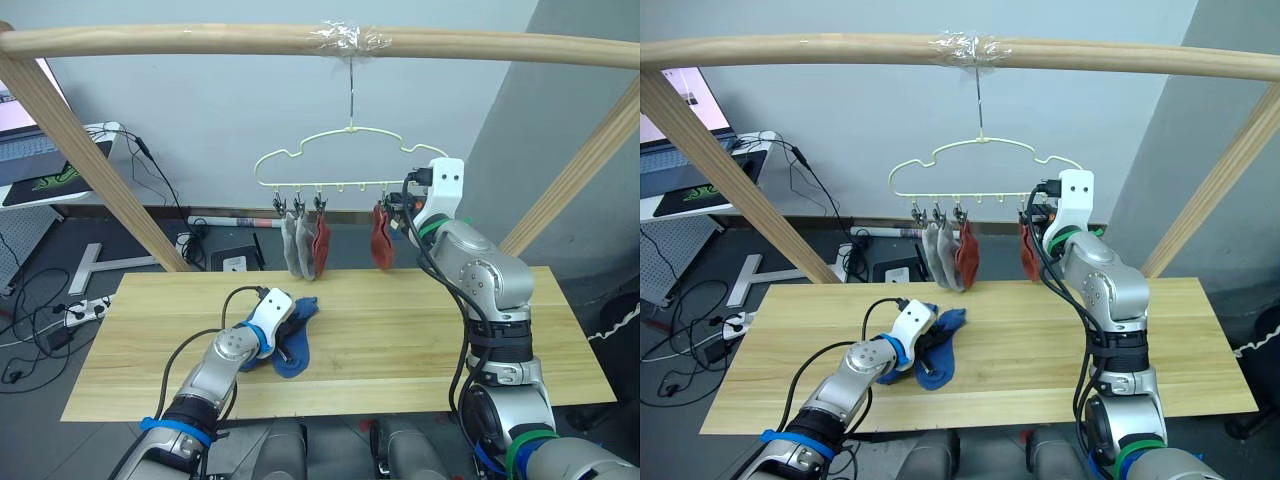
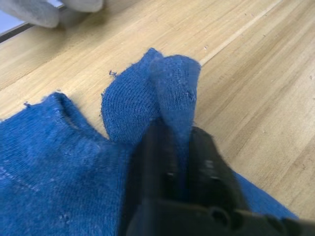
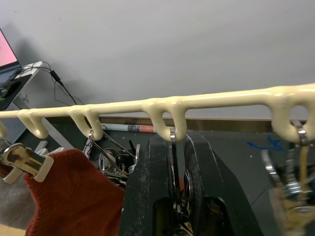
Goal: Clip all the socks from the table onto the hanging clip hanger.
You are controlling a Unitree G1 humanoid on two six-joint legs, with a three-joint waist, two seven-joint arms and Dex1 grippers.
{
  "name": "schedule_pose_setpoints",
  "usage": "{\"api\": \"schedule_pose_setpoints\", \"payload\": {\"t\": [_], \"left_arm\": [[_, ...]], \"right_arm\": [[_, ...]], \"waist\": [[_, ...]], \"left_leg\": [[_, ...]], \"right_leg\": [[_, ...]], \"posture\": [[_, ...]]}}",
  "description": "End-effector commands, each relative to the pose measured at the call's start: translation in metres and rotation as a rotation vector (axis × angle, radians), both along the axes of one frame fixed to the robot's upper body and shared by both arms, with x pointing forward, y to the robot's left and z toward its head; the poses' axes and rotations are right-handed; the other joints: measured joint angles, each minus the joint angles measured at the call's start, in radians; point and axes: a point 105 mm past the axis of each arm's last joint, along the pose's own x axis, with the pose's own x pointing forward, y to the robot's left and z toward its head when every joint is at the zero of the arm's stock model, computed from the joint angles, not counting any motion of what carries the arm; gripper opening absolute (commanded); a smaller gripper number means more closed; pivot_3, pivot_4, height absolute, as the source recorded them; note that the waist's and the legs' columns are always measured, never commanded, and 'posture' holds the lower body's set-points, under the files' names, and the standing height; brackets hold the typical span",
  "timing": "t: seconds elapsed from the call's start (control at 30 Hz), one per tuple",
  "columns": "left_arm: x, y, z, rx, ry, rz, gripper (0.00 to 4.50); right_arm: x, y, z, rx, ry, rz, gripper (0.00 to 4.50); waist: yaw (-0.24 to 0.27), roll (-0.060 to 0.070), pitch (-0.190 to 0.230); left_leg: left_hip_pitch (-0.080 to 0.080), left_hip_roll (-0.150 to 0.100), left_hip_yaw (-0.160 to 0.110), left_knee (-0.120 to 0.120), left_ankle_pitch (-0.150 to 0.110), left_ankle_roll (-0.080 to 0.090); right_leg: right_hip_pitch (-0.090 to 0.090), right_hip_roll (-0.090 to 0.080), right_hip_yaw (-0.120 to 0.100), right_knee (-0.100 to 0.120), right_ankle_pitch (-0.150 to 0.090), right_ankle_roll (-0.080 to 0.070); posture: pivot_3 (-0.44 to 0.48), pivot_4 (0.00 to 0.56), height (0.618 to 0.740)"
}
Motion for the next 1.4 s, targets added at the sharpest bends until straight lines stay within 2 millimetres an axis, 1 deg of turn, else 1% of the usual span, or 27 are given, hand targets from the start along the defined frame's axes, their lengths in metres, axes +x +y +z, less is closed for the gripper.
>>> {"api": "schedule_pose_setpoints", "payload": {"t": [0.03,0.07,0.17,0.2,0.27,0.3,0.4,0.5,0.6,0.63,0.7,0.8,0.9,0.97,1.07,1.1,1.3,1.4], "left_arm": [[-0.001,0.008,0.004,-0.010,0.005,0.007,0.01],[-0.001,0.008,0.008,-0.027,0.000,0.007,0.01],[0.002,0.004,0.036,-0.207,-0.022,0.019,0.01],[0.000,0.001,0.051,-0.335,0.015,0.027,0.01],[-0.009,-0.003,0.072,-0.542,0.138,0.026,0.01],[-0.014,-0.003,0.082,-0.609,0.191,0.016,0.01],[-0.025,-0.002,0.104,-0.693,0.286,-0.008,0.01],[-0.027,0.001,0.112,-0.670,0.279,-0.017,0.01],[-0.029,-0.002,0.119,-0.637,0.240,-0.062,0.01],[-0.027,-0.004,0.124,-0.616,0.186,-0.087,0.01],[-0.028,-0.013,0.137,-0.532,0.042,-0.189,0.01],[-0.041,-0.037,0.157,-0.417,-0.188,-0.396,0.01],[-0.042,-0.050,0.170,-0.357,-0.374,-0.484,0.01],[-0.039,-0.062,0.176,-0.317,-0.490,-0.527,0.01],[-0.032,-0.074,0.176,-0.251,-0.599,-0.548,0.01],[-0.029,-0.076,0.175,-0.237,-0.612,-0.541,0.01],[-0.013,-0.095,0.171,-0.210,-0.677,-0.482,0.01],[-0.007,-0.099,0.171,-0.194,-0.700,-0.471,0.01]], "right_arm": [[0.000,-0.009,0.002,-0.006,-0.008,-0.027,0.06],[0.001,-0.009,0.002,-0.005,-0.009,-0.027,0.06],[0.001,-0.009,0.003,-0.002,-0.012,-0.020,0.06],[0.001,-0.008,0.004,0.005,-0.011,-0.015,0.06],[0.000,-0.007,0.005,0.025,-0.003,-0.006,0.06],[0.000,-0.006,0.005,0.044,0.005,-0.002,0.06],[-0.001,-0.005,0.006,0.085,0.026,0.012,0.06],[-0.002,-0.004,0.007,0.103,0.043,0.030,0.06],[-0.002,-0.003,0.006,0.134,0.064,0.035,0.06],[-0.002,-0.003,0.007,0.149,0.073,0.034,0.06],[-0.002,-0.003,0.006,0.224,0.113,0.032,0.06],[-0.004,-0.002,0.006,0.325,0.194,0.050,0.06],[-0.006,-0.001,0.009,0.412,0.269,0.084,0.06],[-0.008,-0.003,0.014,0.442,0.305,0.104,0.06],[-0.011,-0.003,0.020,0.476,0.348,0.124,0.06],[-0.012,-0.003,0.021,0.479,0.355,0.131,0.06],[-0.018,0.000,0.028,0.474,0.377,0.149,0.06],[-0.020,0.002,0.028,0.475,0.387,0.151,0.06]], "waist": [[-0.001,0.000,0.000],[-0.001,0.000,0.000],[-0.002,0.000,0.000],[-0.002,0.000,0.000],[-0.002,0.000,0.000],[-0.002,0.000,0.000],[-0.006,0.000,0.001],[-0.007,0.000,0.001],[-0.006,0.000,0.001],[-0.006,0.000,0.001],[-0.004,0.000,0.001],[-0.001,0.000,0.001],[0.001,0.000,0.001],[0.003,0.001,0.001],[0.001,0.001,0.001],[-0.001,0.001,0.001],[-0.005,0.001,0.001],[-0.006,0.001,0.001]], "left_leg": [[0.000,0.000,0.000,0.000,0.000,0.000],[0.000,0.000,0.000,0.000,0.000,0.000],[-0.001,0.000,0.000,-0.001,0.000,0.000],[-0.001,0.000,0.000,-0.001,0.000,0.000],[-0.004,0.001,-0.001,-0.001,0.000,0.000],[-0.005,0.000,-0.001,-0.001,0.000,0.000],[-0.006,0.000,-0.001,-0.001,0.000,0.000],[-0.005,0.000,-0.001,-0.001,0.000,0.000],[-0.005,0.000,-0.001,-0.001,0.000,0.000],[-0.005,0.000,-0.001,-0.001,0.000,0.000],[-0.006,0.000,-0.001,-0.001,0.000,0.000],[-0.007,0.000,-0.001,-0.002,0.000,0.000],[-0.007,0.000,0.000,-0.003,0.000,0.000],[-0.008,0.000,0.000,-0.003,0.000,0.000],[-0.013,0.000,0.000,-0.003,0.000,0.000],[-0.015,0.000,0.000,-0.003,0.000,0.000],[-0.015,0.000,0.000,-0.004,-0.001,0.001],[-0.016,0.000,0.000,-0.004,-0.001,0.001]], "right_leg": [[0.000,0.000,0.000,0.000,0.000,0.000],[0.000,0.000,0.000,0.000,0.000,0.000],[-0.001,0.000,0.000,0.000,0.000,0.000],[-0.001,0.000,0.000,0.000,0.000,0.000],[-0.003,0.000,-0.001,-0.001,0.000,0.000],[-0.004,0.000,-0.001,-0.001,0.000,0.000],[-0.005,0.000,-0.002,-0.001,0.000,0.000],[-0.005,0.000,-0.002,-0.001,0.000,0.000],[-0.005,0.000,-0.002,-0.001,-0.001,-0.001],[-0.005,0.000,-0.002,-0.002,-0.001,-0.001],[-0.005,0.000,-0.002,-0.002,-0.001,-0.001],[-0.006,0.000,-0.001,-0.002,-0.001,-0.002],[-0.007,-0.001,-0.001,-0.003,-0.001,-0.002],[-0.007,-0.001,-0.001,-0.003,-0.003,-0.005],[-0.012,0.000,-0.001,-0.003,-0.001,-0.002],[-0.014,0.000,0.000,-0.002,-0.001,-0.002],[-0.015,0.000,-0.001,-0.002,-0.001,-0.002],[-0.015,0.000,-0.001,-0.002,-0.001,-0.001]], "posture": [[0.080,0.192,0.740],[0.080,0.192,0.740],[0.085,0.190,0.740],[0.085,0.190,0.740],[0.087,0.189,0.740],[0.087,0.189,0.740],[0.090,0.188,0.740],[0.090,0.188,0.740],[0.097,0.188,0.740],[0.098,0.189,0.740],[0.098,0.189,0.740],[0.094,0.188,0.740],[0.093,0.187,0.740],[0.088,0.188,0.740],[0.088,0.188,0.740],[0.067,0.190,0.740],[0.061,0.191,0.740],[0.053,0.190,0.740]]}}
